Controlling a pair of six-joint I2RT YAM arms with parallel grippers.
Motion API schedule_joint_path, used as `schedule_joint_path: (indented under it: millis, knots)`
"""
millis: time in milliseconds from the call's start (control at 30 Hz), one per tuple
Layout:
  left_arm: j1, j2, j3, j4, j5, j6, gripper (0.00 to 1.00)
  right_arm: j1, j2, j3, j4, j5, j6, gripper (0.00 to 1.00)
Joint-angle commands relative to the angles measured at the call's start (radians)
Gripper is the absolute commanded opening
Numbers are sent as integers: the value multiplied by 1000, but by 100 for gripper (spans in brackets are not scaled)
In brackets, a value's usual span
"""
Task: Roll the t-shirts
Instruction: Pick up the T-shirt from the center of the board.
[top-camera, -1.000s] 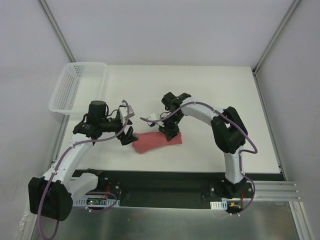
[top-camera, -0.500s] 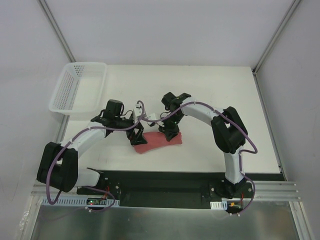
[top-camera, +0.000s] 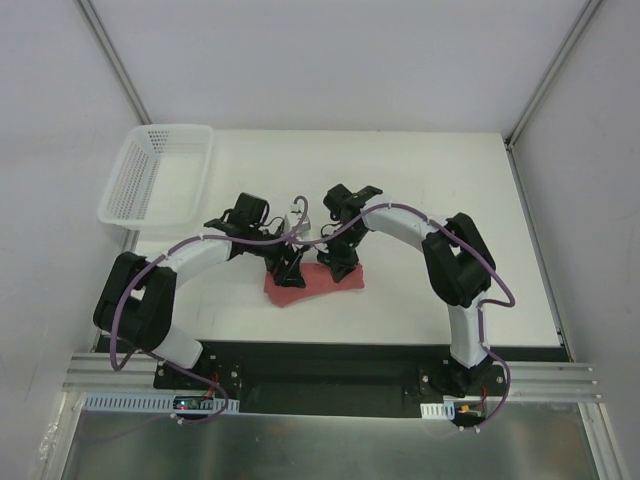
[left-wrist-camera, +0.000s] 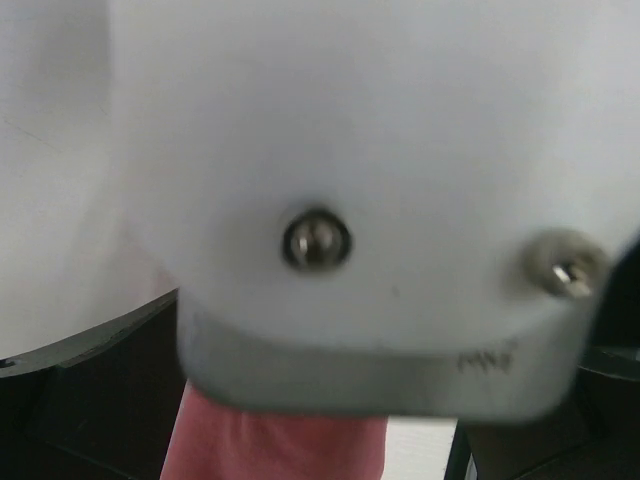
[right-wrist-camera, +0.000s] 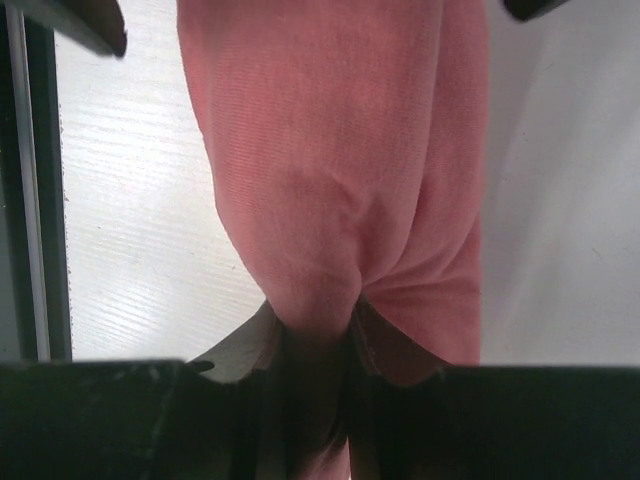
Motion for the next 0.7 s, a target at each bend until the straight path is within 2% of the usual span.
schedule_joint_path:
  millis: [0,300,400,433,467,500,533,567,600,667]
  knots:
    - [-52,43,73,-82,-22,-11,99,-2,-10,-23,-20,6,26,15]
    - [-128,188,194,-205,-100,6,99,-8,-31,-54,33,-5,53,15]
    - [-125,169,176,-214,-80,-12,99,-11,-31,-55,46,-7,72,15]
    - [-115,147,134,-198,-71,-14,99,-14,-36,-58,49,-5,84,15]
    - [-99,107,86,-132,-74,-90,99,-17,-42,-65,56,-5,90,15]
    - [-80,-8,25,51,-74,-150,99,-19,-48,-71,65,-7,95,15]
    - [-54,-67,-85,138,-89,-199,99,-19,-54,-78,71,-8,98,15]
    - [-55,-119,-115,176,-138,-254,99,-19,-65,-92,76,-11,101,15]
    - [-55,-194,-138,190,-246,-274,99,-19,-68,-94,82,-11,102,15]
    - [-52,-233,-166,229,-264,-282,99,-22,-70,-95,82,-13,108,15]
